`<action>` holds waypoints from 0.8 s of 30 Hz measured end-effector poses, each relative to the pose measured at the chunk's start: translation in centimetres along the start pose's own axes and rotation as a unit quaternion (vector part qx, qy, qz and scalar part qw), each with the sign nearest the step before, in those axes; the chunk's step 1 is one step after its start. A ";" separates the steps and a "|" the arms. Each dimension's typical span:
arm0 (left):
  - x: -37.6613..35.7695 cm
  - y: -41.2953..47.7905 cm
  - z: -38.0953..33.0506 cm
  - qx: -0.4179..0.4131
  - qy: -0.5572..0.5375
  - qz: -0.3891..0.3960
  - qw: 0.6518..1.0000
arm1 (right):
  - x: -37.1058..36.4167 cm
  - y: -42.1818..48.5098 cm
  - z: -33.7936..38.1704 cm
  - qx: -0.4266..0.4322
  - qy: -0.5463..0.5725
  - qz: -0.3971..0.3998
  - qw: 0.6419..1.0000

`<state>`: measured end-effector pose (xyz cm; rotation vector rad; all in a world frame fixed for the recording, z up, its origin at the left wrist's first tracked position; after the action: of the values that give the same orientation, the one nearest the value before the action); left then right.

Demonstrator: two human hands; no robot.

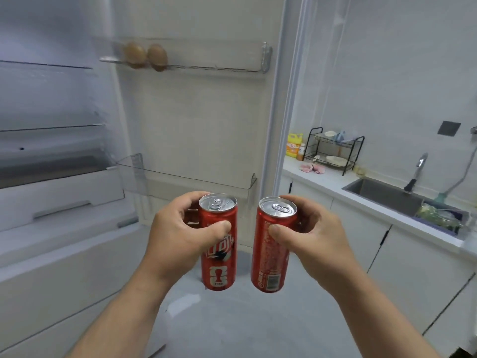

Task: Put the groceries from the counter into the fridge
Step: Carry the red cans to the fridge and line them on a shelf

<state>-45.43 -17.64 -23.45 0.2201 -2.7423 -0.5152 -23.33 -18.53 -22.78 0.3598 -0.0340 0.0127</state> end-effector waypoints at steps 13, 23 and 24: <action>4.5 -4.6 -3.7 0.061 0.116 -0.197 0.971 | -3.1 3.7 1.5 0.011 0.101 0.155 0.983; 5.8 -8.4 -8.3 0.070 0.168 -0.308 0.934 | -5.0 4.3 4.1 0.026 0.140 0.260 0.955; 5.9 -8.6 -8.5 0.074 0.169 -0.316 0.931 | -5.2 4.4 4.4 0.029 0.141 0.267 0.953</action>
<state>-47.16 -29.61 -17.45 1.1391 -2.3274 -0.3755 -28.76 -16.03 -17.35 0.3957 0.1538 0.6030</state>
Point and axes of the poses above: each hand's wrist, its own y-axis towards the middle knuckle, its own x-axis out of the back of the hand, z = x × y, the point moved 4 cm from there along y, towards the middle knuckle, and after that the axes turned 14 degrees about y, right-handed, at the moved point
